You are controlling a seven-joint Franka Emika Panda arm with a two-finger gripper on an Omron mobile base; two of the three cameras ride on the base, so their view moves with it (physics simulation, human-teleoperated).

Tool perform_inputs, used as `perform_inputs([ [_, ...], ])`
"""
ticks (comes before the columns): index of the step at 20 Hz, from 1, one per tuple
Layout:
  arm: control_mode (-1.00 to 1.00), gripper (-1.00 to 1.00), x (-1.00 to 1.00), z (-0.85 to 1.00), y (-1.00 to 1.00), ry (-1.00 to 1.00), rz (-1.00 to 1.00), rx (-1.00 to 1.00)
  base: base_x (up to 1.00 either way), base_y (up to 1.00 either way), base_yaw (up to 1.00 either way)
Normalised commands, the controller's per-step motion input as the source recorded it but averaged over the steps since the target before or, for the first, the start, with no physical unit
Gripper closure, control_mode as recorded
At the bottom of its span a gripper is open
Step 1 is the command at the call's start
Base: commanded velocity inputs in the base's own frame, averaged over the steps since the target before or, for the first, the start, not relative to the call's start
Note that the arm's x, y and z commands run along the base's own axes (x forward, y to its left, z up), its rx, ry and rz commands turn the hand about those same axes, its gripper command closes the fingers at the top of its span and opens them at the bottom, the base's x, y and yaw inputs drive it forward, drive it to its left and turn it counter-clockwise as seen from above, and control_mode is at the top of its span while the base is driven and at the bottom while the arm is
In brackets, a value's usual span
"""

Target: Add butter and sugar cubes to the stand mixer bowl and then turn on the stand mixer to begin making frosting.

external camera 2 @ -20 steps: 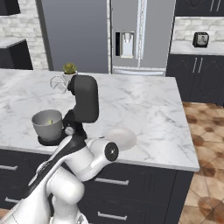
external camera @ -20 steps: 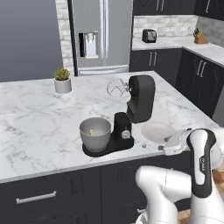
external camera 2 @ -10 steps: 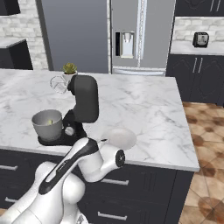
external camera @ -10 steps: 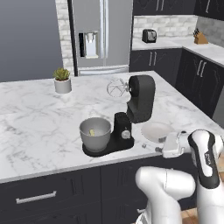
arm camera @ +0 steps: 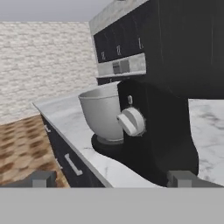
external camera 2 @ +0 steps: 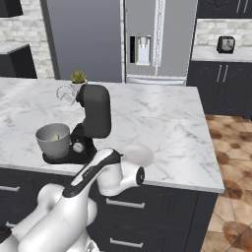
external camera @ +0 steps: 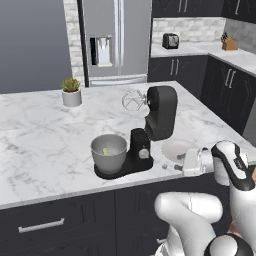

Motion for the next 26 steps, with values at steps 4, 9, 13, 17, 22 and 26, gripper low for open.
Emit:
perform_inputs([
  [4, -1.0, -1.0, 0.15, -0.32, -0.03, 0.0, 0.0, 0.0, 0.0, 0.0, 0.0],
  [9, -1.0, -1.0, 0.0, -0.32, 0.0, 0.0, 0.0, 0.0, 0.0, 0.0, 0.0],
  [13, -1.0, -1.0, 0.01, -0.21, 0.0, -0.01, 0.0, 0.0, 0.0, 0.0, 0.0],
  [17, -1.0, -1.0, 0.06, -0.11, 0.0, -0.01, 0.0, 0.0, 0.0, 0.0, 0.0],
  [22, -1.0, -1.0, 0.12, -0.07, 0.02, -0.01, 0.0, 0.0, 0.0, 0.0, 0.0],
  [26, -1.0, -1.0, 0.14, -0.07, 0.08, 0.0, 0.0, 0.0, 0.0, 0.0, 0.0],
])
